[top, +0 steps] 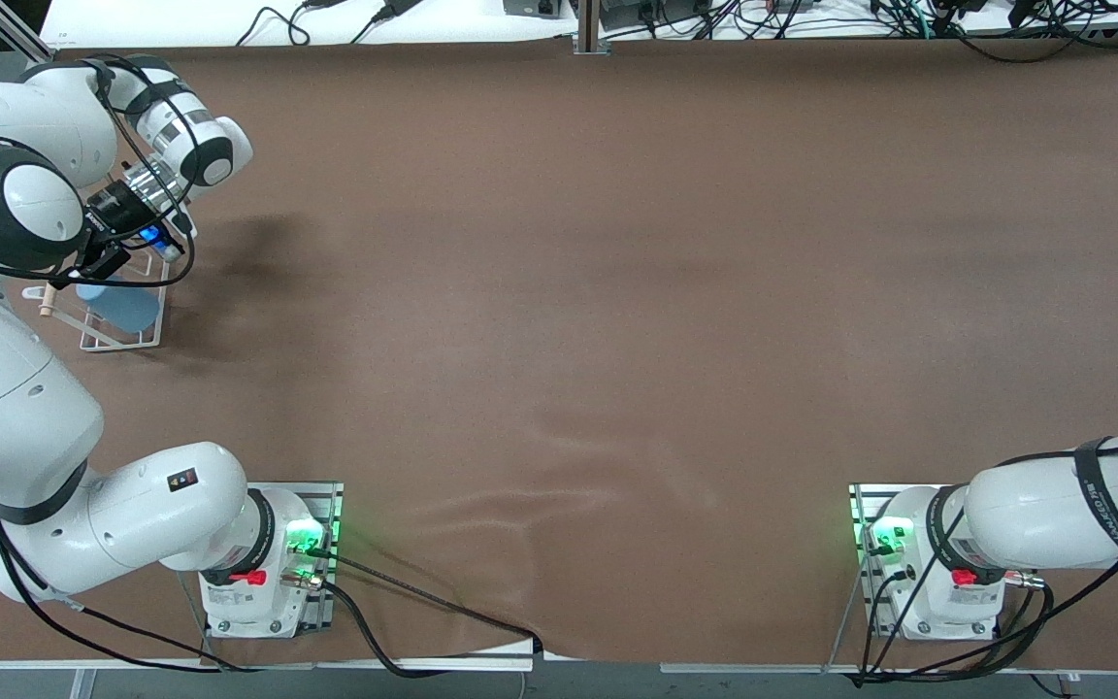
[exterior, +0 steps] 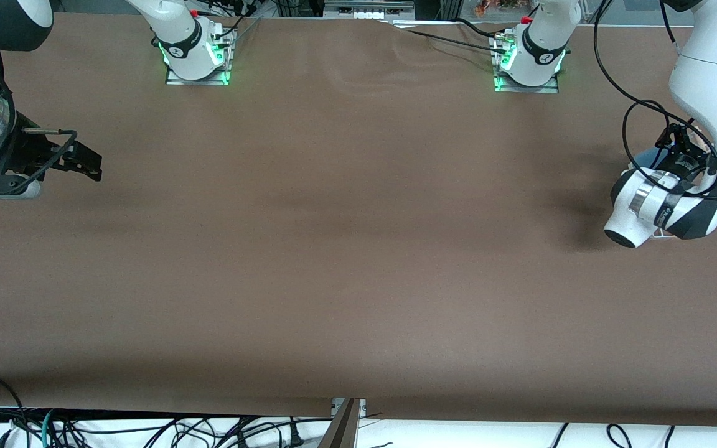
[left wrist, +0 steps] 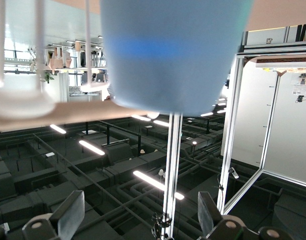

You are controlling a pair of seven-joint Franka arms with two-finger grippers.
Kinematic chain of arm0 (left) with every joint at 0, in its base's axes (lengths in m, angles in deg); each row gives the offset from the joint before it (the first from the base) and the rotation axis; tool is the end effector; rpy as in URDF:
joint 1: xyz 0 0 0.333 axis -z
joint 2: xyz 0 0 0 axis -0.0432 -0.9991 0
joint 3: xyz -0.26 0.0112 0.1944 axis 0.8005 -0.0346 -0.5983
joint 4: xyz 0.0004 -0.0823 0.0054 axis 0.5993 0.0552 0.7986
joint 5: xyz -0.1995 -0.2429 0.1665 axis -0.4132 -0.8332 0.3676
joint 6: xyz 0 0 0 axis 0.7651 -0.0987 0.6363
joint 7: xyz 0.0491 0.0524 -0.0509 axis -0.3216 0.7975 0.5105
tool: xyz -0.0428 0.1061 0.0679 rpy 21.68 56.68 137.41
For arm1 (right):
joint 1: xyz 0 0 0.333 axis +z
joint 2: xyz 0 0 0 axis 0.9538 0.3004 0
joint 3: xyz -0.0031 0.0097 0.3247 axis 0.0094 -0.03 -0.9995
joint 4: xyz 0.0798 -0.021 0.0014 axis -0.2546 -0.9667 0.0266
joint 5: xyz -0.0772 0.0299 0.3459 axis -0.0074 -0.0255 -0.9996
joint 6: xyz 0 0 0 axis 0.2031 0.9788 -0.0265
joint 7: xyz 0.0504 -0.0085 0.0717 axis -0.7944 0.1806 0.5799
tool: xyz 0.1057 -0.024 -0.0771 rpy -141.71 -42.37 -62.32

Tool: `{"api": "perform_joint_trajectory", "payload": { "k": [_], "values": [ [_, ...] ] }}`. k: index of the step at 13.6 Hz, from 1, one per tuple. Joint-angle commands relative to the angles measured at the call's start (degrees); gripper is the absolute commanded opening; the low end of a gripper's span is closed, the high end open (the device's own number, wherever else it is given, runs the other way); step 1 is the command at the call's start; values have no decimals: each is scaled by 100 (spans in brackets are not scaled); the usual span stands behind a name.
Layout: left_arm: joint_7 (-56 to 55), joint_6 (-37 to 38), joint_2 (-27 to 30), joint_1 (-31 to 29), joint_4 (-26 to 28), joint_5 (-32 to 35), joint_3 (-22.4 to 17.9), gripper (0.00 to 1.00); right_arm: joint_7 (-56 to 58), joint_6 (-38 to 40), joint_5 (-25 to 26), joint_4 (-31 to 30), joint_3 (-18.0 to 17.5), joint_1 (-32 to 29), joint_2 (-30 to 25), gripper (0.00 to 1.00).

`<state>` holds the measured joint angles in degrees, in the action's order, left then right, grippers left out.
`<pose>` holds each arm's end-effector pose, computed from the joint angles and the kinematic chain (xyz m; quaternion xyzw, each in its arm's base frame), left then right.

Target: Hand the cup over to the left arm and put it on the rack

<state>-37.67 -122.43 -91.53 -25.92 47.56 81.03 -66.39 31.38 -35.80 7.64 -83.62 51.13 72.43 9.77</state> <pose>0.4508 0.1995 0.2582 -0.6222 0.2172 0.6943 0.2893 0.5571 0.0488 0.5747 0.9992 0.0171 -0.0148 0.0338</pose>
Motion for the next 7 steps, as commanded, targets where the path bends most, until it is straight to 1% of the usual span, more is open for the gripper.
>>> {"api": "perform_joint_trajectory", "payload": {
  "k": [1,3,5,6,7],
  "values": [
    [90,341,22,130,-518,-340,2,100,90,116,-13,95,-21,-44,-6,100],
    [64,367,49,156,-1071,-831,37,100,90,108,-13,95,-21,-44,-6,100],
    [29,534,49,567,-1861,-1358,55,100,116,108,-13,95,-21,-44,-6,100],
    [38,630,40,700,-2352,-1657,55,100,125,99,-4,95,-21,-44,-6,100],
    [12,623,23,762,-2722,-2008,55,100,125,90,-4,95,-21,-44,-6,100]
  ]
}}
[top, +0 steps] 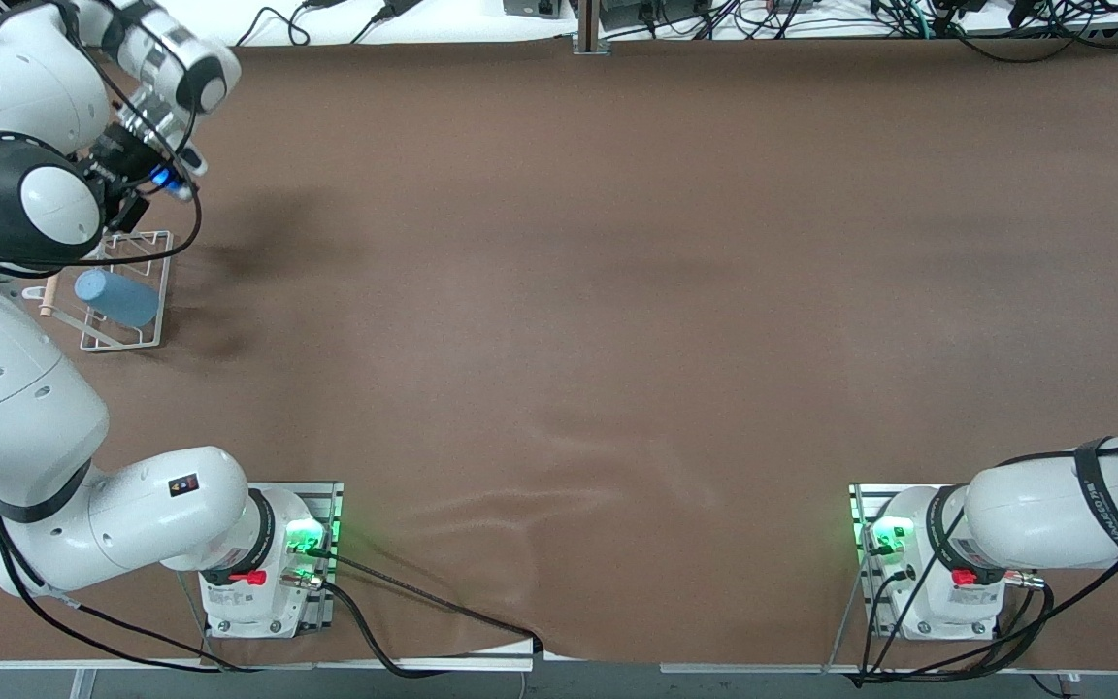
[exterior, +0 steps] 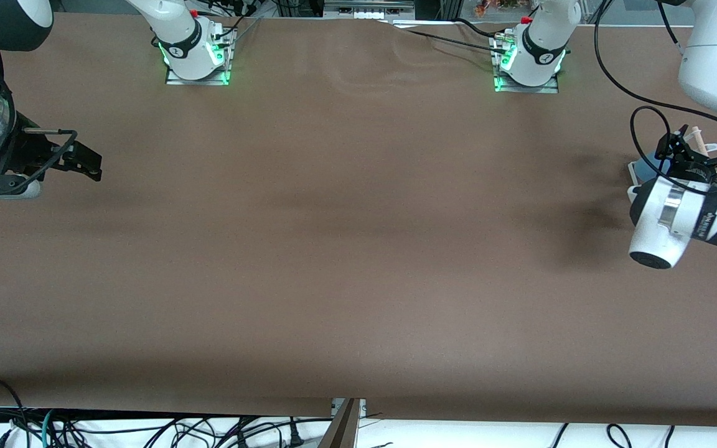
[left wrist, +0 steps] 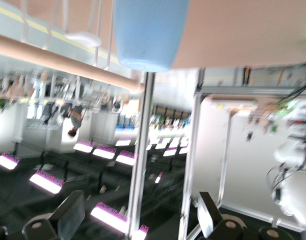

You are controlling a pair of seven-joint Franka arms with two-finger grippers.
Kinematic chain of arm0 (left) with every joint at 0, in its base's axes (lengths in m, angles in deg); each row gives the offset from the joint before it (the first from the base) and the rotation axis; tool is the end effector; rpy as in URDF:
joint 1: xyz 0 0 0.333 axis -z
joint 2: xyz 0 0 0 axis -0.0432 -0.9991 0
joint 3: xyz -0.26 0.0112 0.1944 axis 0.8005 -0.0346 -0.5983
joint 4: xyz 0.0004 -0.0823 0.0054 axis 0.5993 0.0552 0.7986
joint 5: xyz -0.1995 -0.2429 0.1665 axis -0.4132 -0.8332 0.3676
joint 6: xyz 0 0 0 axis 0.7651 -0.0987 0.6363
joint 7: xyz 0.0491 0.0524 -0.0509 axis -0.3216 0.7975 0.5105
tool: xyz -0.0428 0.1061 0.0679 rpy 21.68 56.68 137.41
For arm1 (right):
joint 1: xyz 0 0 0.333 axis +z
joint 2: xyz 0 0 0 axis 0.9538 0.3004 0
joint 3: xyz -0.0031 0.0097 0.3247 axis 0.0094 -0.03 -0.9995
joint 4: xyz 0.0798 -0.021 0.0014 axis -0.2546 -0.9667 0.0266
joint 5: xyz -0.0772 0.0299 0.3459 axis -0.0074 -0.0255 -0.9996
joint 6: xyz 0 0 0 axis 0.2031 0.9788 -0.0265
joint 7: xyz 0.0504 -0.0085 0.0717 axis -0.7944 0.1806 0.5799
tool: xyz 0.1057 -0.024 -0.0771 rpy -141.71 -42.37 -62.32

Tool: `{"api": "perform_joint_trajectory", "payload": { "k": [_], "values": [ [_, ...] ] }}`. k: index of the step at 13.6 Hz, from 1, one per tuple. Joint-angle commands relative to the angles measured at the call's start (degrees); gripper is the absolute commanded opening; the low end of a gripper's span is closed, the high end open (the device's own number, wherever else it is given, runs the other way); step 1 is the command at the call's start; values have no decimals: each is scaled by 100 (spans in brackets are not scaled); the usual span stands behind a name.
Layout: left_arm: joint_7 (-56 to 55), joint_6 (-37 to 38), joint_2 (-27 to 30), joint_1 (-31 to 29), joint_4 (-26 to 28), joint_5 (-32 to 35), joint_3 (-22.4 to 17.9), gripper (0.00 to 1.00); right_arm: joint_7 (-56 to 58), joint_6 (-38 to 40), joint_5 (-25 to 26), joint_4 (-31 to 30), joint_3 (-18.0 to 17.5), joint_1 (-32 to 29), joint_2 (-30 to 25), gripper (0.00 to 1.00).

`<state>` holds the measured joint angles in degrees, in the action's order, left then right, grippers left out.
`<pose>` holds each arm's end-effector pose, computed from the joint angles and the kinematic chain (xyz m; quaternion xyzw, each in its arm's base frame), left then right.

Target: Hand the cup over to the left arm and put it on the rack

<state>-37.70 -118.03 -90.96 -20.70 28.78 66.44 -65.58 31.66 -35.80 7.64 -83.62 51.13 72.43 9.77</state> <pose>0.5121 0.1446 0.3289 -0.7391 0.1657 0.6165 0.2147 0.5571 0.0488 0.5747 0.9991 0.0195 -0.0149 0.0338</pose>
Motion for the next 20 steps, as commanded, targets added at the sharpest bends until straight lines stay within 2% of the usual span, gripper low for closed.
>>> {"api": "perform_joint_trajectory", "payload": {
  "k": [1,4,7,9,11,14,15,17,18,20],
  "values": [
    [-107,148,-52,293,-1109,-944,-35,100,97,81,-4,94,-21,-43,2,100],
    [-609,191,-35,538,-2277,-1894,-26,100,97,90,4,94,-21,-43,29,100],
    [-863,-27,210,705,-2964,-2501,105,100,97,99,4,94,-21,-43,29,100],
    [-995,-352,535,741,-3159,-2915,210,100,97,90,-4,94,-21,-43,29,100],
    [-1695,-730,913,741,-3125,-3397,263,100,97,90,4,94,-21,-43,29,100],
    [-2436,-1037,1186,750,-3107,-4030,360,100,79,81,-4,94,-21,-43,29,100],
    [-2542,-1300,1491,802,-2968,-4180,325,100,45,73,-4,94,-21,-43,29,100],
    [-2552,-2221,2657,952,-1559,-4409,54,100,53,73,-4,94,-21,-43,37,100],
    [-2552,-2652,3151,1196,-995,-4567,-348,100,27,73,-4,94,-21,-43,29,100],
    [-2386,-3618,3934,1854,209,-4971,-1506,100,27,81,-4,94,-12,-61,37,100]
  ]
}}
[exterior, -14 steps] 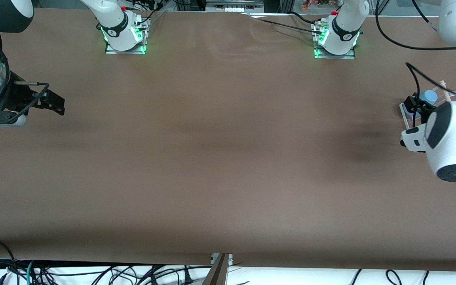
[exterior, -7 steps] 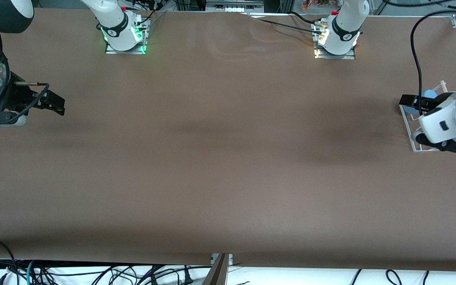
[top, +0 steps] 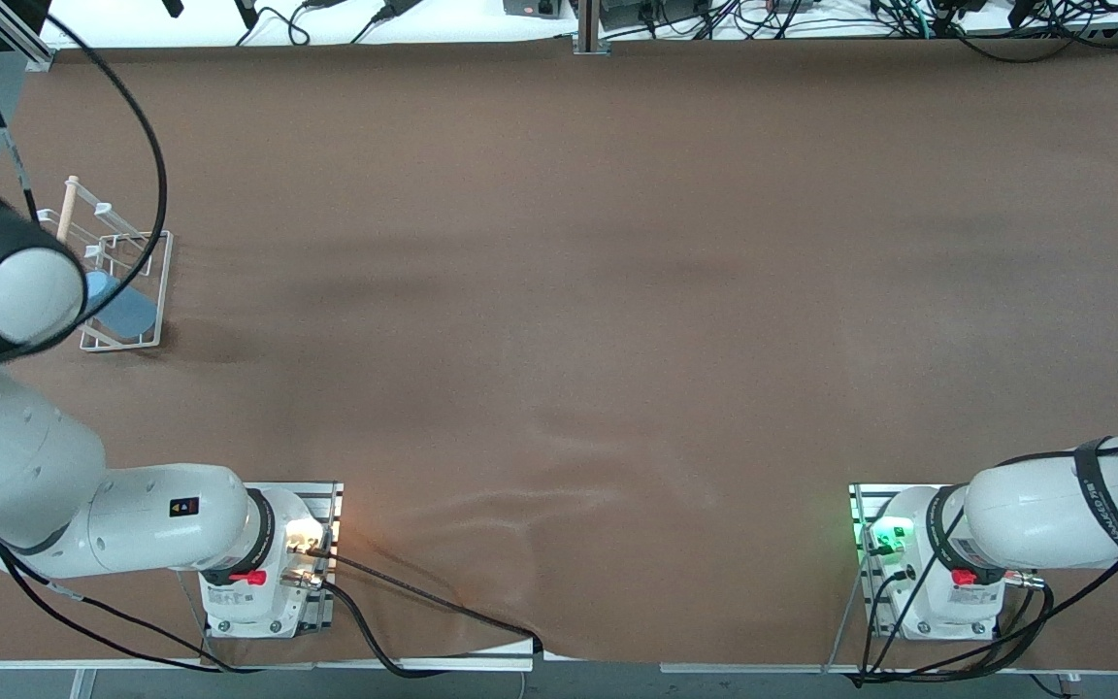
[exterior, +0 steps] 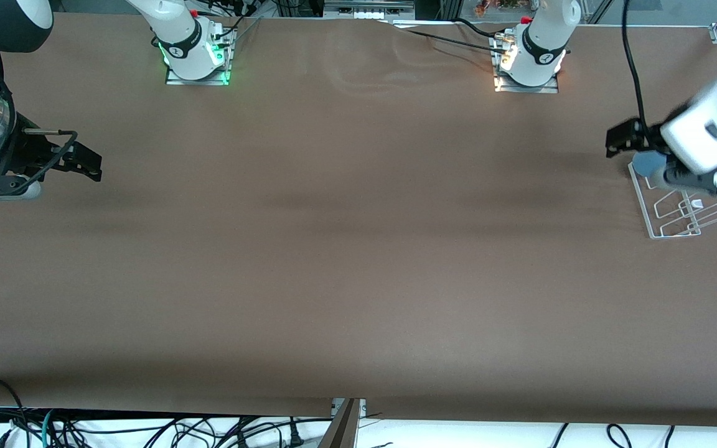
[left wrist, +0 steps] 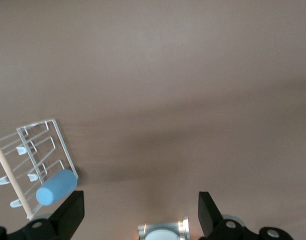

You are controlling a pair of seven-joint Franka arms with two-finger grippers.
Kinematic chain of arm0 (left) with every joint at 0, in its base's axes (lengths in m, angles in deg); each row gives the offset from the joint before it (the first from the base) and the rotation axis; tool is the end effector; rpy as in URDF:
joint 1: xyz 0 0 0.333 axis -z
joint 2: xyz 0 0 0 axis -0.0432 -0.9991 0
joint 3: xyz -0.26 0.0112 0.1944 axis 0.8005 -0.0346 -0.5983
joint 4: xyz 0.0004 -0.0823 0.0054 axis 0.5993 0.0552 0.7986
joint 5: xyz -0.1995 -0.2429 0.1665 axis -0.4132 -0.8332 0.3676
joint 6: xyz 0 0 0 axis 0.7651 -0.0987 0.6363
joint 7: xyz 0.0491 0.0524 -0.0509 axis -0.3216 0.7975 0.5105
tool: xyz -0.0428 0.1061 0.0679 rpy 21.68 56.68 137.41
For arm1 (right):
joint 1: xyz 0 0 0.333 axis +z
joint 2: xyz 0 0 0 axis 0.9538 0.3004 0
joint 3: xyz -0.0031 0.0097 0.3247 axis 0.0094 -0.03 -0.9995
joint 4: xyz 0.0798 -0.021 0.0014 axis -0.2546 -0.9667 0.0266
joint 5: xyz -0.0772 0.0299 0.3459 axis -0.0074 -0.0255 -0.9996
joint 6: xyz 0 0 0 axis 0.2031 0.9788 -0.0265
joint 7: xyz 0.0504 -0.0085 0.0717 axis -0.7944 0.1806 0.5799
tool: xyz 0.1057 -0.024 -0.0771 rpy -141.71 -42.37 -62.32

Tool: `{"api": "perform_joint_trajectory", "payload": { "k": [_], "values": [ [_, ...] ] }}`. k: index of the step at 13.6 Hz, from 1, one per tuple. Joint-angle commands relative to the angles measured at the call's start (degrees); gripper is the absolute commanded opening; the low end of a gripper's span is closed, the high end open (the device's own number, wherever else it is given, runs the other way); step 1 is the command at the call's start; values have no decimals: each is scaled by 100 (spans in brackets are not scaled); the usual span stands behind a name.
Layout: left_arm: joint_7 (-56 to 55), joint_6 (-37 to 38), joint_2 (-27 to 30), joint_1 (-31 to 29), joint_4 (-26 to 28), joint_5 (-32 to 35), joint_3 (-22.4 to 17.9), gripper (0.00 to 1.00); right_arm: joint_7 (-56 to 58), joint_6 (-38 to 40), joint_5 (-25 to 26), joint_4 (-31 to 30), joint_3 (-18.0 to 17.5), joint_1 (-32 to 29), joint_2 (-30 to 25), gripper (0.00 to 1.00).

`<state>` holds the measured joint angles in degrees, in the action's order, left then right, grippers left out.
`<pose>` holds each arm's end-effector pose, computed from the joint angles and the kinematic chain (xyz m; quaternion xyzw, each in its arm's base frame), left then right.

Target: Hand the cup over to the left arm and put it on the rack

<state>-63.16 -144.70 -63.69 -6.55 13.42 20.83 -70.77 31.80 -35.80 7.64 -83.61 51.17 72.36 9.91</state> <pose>0.5361 -0.0707 0.6243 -0.9956 0.0670 0.0611 0.0250 0.5578 0.0478 0.5734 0.9991 0.0198 -0.0161 0.0337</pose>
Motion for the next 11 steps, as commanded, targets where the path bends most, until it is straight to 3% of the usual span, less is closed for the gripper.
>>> {"api": "perform_joint_trajectory", "payload": {
  "k": [1,3,11],
  "values": [
    [187,-1330,1446,599,2160,-629,-1288,100,30,81,-13,94,10,-55,16,100],
    [179,-1782,1510,627,2305,-842,-1458,100,30,90,-13,94,19,-55,16,100],
    [-709,-1044,1352,557,1972,-710,-1450,100,48,73,-13,94,19,-55,24,100]
  ]
}}
